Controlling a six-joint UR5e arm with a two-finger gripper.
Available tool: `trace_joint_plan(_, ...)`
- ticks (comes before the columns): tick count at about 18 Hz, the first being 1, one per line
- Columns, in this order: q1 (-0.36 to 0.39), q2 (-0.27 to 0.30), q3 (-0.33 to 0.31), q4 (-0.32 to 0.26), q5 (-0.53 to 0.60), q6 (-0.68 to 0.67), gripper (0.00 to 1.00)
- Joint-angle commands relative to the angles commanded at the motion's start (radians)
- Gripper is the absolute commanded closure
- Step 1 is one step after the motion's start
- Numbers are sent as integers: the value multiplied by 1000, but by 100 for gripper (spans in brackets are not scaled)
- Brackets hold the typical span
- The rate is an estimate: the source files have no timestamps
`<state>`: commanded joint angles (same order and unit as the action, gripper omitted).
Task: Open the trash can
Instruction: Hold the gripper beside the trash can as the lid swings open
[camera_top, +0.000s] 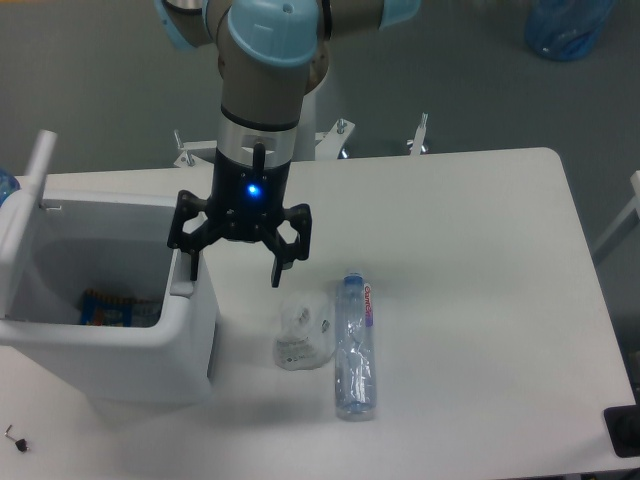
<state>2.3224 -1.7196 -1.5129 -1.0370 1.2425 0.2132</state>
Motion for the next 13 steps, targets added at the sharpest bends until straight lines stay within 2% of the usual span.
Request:
trace_joint_plan(1, 6, -6, 49, 2, 33, 5, 0)
trace_joint_plan(3, 37, -3, 66, 5, 112, 44, 0)
trace_joint_plan(8, 69, 5, 54, -15, 288, 332, 0)
trace_joint_plan(10, 78, 6, 43, -66, 397, 502, 0)
trace_joint_plan(13, 109, 8, 4, -78, 437, 623, 0)
